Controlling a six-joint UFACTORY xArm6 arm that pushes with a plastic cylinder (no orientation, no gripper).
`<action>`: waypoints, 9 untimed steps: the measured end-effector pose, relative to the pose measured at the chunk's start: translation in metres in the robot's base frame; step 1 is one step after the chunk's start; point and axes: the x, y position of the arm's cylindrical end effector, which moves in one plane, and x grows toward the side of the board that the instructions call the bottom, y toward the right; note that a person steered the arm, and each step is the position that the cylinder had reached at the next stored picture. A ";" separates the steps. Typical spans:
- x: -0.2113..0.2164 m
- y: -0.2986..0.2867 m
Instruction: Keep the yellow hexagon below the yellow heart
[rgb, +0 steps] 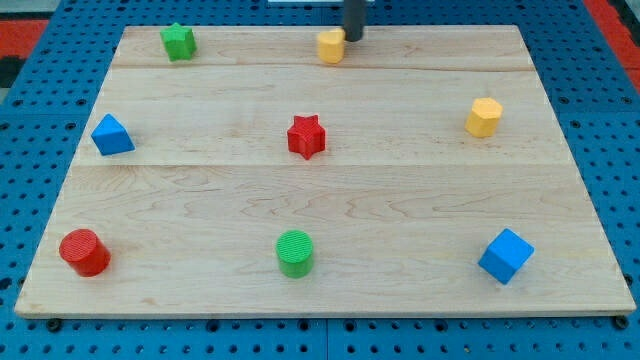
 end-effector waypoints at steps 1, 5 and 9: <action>0.012 0.090; 0.147 0.144; 0.146 0.076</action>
